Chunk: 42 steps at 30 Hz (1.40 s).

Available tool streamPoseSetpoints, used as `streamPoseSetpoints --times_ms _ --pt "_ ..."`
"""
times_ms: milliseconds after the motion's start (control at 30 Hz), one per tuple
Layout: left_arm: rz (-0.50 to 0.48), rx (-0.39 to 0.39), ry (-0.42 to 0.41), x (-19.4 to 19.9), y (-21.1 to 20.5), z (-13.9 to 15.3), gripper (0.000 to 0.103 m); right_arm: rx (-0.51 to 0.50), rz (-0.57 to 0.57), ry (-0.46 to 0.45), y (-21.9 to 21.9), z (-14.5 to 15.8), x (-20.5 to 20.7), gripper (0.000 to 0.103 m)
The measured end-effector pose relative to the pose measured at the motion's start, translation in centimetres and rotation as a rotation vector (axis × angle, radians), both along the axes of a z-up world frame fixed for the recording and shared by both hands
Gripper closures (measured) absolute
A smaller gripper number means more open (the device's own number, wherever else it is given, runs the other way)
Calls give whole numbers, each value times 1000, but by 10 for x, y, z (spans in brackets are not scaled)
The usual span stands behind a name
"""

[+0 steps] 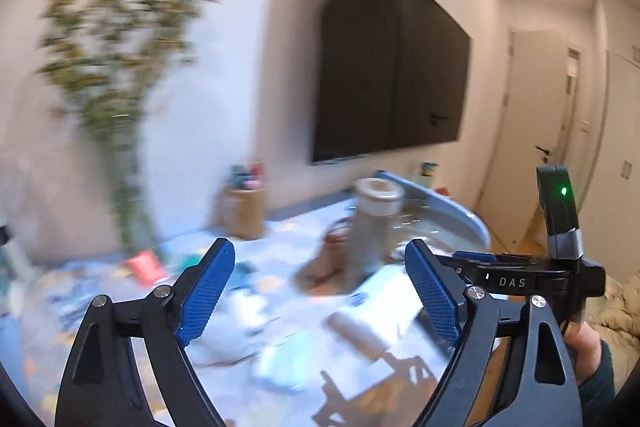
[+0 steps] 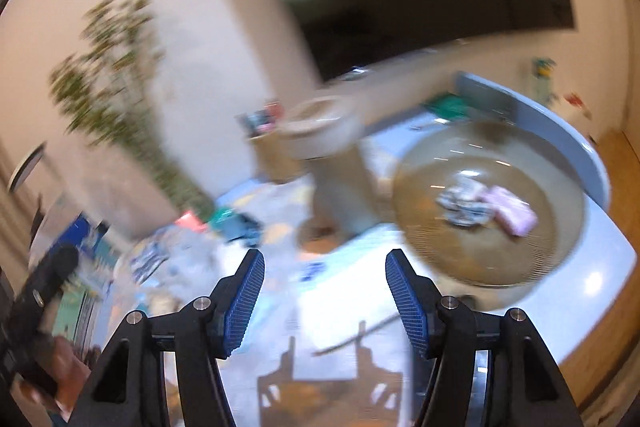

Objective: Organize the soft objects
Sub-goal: 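Return to the bed, grasp the teal pouch with left tool while right grasps sponge bag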

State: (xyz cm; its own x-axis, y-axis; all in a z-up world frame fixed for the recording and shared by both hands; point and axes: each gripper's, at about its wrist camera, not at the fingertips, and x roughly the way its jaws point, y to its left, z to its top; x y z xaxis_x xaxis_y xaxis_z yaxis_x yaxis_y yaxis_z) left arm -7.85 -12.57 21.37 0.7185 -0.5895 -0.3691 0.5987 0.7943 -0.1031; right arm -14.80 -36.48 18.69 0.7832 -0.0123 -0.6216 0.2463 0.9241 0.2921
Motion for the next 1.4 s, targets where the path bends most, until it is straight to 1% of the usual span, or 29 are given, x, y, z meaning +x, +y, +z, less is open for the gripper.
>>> streamPoseSetpoints --times_ms 33,67,100,133,167,233,267,333,367,433,467,533,567,667,700,767,800,867,1000,1033,1067,1100,1133,1167,1200,1267,1333,1400 --pt "46 5 -17 -4 19 0 17 -10 24 -2 16 -2 5 33" --pt "112 15 -43 -9 40 -1 17 -13 48 2 31 -6 10 21" --pt "169 26 -58 -13 61 -2 17 -6 70 5 45 -11 16 13" --pt "224 39 -50 -15 82 -9 17 7 97 3 59 -16 21 13" --pt "257 45 -32 -13 97 -15 17 23 127 5 73 -23 27 13" --pt "321 54 34 -5 130 -36 17 42 191 37 102 -42 44 13" --pt "336 58 61 -2 140 -44 17 43 212 49 113 -51 51 13" --pt "376 59 109 6 161 -67 17 26 241 76 136 -71 65 13" --pt "394 63 136 9 171 -82 17 -12 244 93 150 -83 71 13" --pt "420 81 187 17 185 -109 17 -109 225 126 172 -102 79 13" --pt "431 96 215 23 188 -123 17 -136 230 134 184 -112 82 13" --pt "443 123 265 36 193 -151 17 -144 270 144 202 -130 87 13" --pt "442 124 287 40 195 -161 17 -142 283 153 205 -135 89 13" --pt "442 95 367 50 206 -189 17 -158 319 165 223 -151 96 13" --pt "442 93 382 51 208 -194 17 -172 325 168 226 -154 97 13" --pt "424 88 423 55 209 -198 17 -202 328 183 231 -160 100 13" --pt "418 86 422 55 209 -198 17 -199 333 186 231 -160 100 13" --pt "418 78 422 55 210 -199 17 -183 334 194 228 -162 101 13" --pt "417 101 439 54 209 -198 17 -113 333 200 217 -165 102 13" --pt "433 133 443 53 207 -196 17 -95 334 200 214 -165 103 13" --pt "465 186 452 55 206 -194 17 -84 333 205 212 -164 104 13" --pt "523 287 469 58 202 -193 17 -86 328 221 212 -164 105 13" --pt "567 382 472 59 198 -190 17 -103 320 264 215 -166 108 13" --pt "569 434 444 58 195 -184 17 -118 316 312 218 -165 112 13" --pt "542 433 407 54 194 -176 17 -109 326 320 222 -161 114 13" --pt "479 379 362 51 194 -163 15 -47 378 289 226 -146 118 13" --pt "461 349 352 59 196 -160 14 18 434 270 233 -135 127 12" --pt "461 329 365 73 199 -164 14 82 477 264 239 -133 140 11"
